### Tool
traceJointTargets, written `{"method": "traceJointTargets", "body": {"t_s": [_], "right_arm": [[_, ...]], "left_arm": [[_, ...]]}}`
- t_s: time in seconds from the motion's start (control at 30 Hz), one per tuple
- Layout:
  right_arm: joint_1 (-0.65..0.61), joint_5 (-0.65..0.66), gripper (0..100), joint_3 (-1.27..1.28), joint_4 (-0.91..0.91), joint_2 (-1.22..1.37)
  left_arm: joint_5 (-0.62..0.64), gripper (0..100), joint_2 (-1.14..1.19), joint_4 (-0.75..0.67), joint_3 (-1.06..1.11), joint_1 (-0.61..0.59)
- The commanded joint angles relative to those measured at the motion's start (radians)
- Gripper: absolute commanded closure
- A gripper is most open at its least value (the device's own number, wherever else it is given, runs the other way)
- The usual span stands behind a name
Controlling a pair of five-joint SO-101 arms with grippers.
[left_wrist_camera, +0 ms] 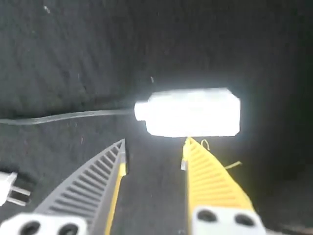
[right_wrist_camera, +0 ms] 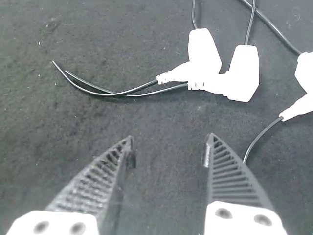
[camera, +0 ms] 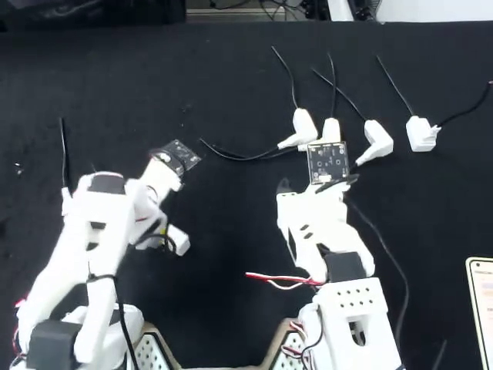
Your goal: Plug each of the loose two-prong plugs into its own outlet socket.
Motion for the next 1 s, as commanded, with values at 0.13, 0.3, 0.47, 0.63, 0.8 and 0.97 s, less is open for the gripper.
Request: {"method": "traceJointTargets", "body": {"t_s": [0.13,0.3,0.47,0.63,0.8,0.97], "right_arm": [[-0.015,0.012,77.6,-0.007,-0.026,-0.015],[-0.015,0.012,77.6,-0.007,-0.026,-0.015],[-0.015,0.012,77.6,-0.007,-0.026,-0.015],[-0.015,0.012,77.6,-0.007,-0.026,-0.015],[-0.015,0.012,77.6,-0.007,-0.025,-0.015],[-0.015,0.012,77.6,-0.007,-0.025,-0.015]], "left_arm": [[0.164,81,-0.048,-0.247,0.036,0.021],[0.196,81,-0.038,-0.212,-0.074,-0.045],[0.204,81,0.006,-0.344,-0.091,-0.150],[0.262,81,0.198,-0.462,-0.122,-0.157],[0.264,81,0.359,-0.365,-0.257,-0.168],[0.261,81,0.411,-0.299,-0.312,-0.223]]}}
